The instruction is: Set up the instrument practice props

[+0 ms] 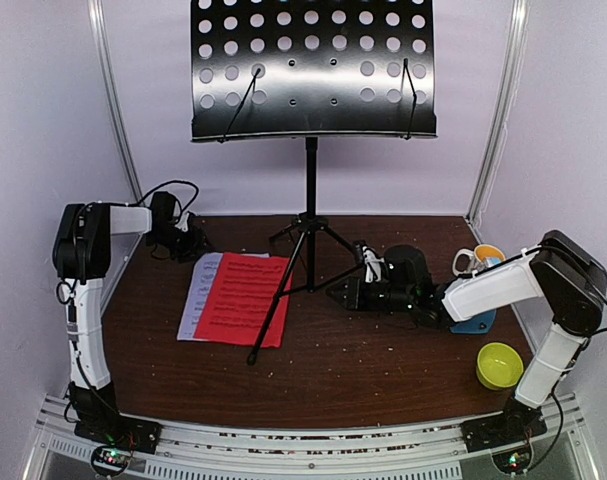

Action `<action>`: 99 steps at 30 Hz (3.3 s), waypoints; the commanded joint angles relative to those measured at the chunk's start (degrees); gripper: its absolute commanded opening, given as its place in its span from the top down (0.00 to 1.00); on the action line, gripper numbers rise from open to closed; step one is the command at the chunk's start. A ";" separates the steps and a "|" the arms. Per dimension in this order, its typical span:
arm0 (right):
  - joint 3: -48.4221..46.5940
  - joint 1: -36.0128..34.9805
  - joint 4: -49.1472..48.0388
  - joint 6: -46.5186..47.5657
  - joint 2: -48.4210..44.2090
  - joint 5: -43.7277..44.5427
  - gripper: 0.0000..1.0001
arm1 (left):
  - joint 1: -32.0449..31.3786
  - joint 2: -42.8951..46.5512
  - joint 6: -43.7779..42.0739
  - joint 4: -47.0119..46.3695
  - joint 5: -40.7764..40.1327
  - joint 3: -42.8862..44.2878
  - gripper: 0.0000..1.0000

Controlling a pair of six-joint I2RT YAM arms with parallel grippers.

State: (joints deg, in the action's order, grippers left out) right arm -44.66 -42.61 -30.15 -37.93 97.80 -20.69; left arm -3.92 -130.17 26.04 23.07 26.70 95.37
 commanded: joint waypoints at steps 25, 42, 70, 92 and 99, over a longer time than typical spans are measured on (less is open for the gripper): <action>2.61 -1.46 -1.85 -1.89 4.23 -1.12 0.67 | -10.01 25.23 18.27 -36.19 0.96 -48.15 0.68; 5.87 -0.37 1.40 8.50 -10.62 4.33 0.36 | -10.43 49.69 -1.57 -11.05 -21.08 -45.84 1.00; 9.02 0.92 2.98 27.48 -29.93 9.21 0.00 | -10.84 87.56 -16.79 0.02 11.37 -44.39 1.00; -14.37 -5.66 36.43 43.63 -30.43 -11.51 0.03 | -21.49 81.38 -25.79 4.60 26.95 -41.72 1.00; -24.98 -10.47 46.14 47.06 -24.60 -8.04 0.03 | -29.34 73.44 -31.72 8.99 21.17 -35.25 1.00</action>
State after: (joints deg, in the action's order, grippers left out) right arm -64.36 -50.78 7.81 6.00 70.04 -31.99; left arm -29.82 -53.45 -0.10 29.30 51.83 55.07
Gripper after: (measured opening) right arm 0.975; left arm 0.006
